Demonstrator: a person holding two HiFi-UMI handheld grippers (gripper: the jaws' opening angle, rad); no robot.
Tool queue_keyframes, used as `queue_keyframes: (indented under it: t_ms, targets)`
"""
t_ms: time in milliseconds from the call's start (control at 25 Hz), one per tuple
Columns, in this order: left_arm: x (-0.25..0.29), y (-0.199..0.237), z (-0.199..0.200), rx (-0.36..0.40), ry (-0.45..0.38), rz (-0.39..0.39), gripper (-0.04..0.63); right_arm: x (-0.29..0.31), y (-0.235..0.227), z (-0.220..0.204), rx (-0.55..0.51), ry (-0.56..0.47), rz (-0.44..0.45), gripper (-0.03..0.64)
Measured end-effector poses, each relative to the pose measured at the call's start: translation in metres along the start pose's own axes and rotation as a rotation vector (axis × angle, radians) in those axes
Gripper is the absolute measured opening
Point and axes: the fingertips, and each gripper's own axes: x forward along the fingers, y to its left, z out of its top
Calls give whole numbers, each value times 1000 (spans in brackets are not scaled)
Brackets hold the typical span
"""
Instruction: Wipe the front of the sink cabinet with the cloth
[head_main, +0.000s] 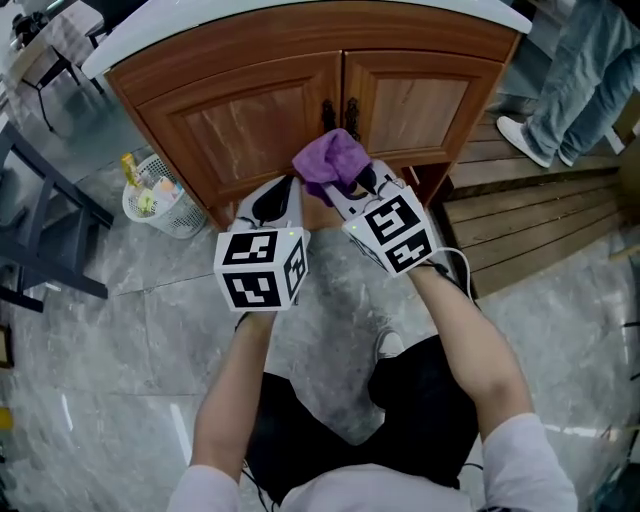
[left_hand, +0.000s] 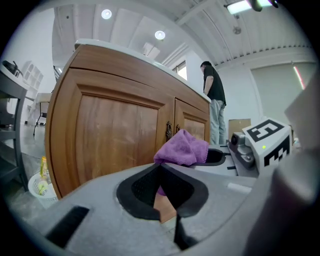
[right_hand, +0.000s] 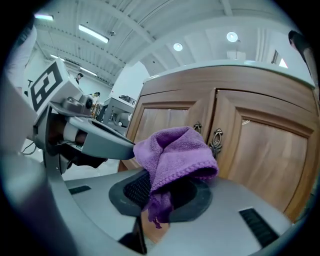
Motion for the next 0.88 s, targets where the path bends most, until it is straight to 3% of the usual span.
queue_keyframes:
  t_ms: [520, 880]
  targets:
    - [37, -49, 7, 31, 4, -105, 5, -42, -69, -22, 65, 14, -146, 67]
    - [66, -79, 3, 41, 13, -165, 5, -67, -128, -69, 135, 85, -273, 67]
